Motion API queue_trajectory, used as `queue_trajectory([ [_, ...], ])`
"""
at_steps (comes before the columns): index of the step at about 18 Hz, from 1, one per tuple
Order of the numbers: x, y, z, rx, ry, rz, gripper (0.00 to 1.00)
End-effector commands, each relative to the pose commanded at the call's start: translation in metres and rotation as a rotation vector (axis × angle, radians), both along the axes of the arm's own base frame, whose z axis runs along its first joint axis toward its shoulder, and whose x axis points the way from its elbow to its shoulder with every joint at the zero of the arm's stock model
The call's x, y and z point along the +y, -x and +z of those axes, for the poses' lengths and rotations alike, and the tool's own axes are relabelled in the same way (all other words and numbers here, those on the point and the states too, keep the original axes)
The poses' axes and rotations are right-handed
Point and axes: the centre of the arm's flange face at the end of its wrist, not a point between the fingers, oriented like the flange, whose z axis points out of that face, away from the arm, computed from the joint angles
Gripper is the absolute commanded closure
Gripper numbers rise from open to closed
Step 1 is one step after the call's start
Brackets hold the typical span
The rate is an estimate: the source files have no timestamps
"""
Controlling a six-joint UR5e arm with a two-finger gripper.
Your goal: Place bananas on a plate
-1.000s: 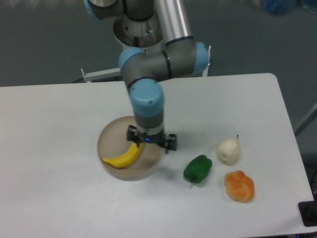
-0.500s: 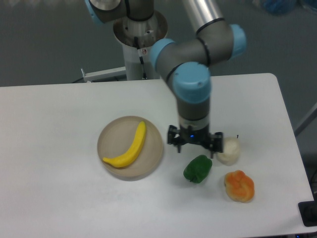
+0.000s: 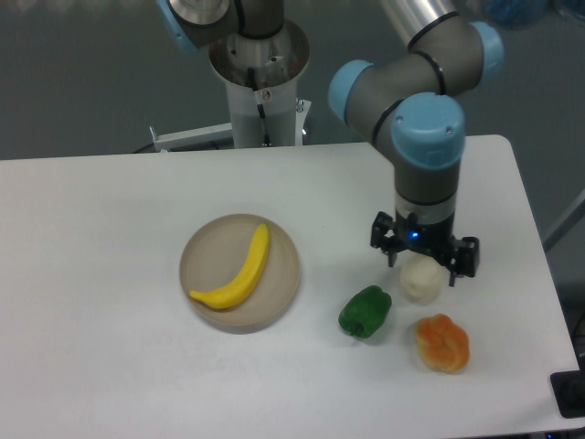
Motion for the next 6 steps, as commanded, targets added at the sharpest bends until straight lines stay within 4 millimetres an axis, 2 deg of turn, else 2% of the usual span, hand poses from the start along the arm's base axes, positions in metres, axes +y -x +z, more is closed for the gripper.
queue_trajectory([
  [6, 0.0022, 0.0023, 0.0008, 0.004, -0.004, 0.002, 0.0],
])
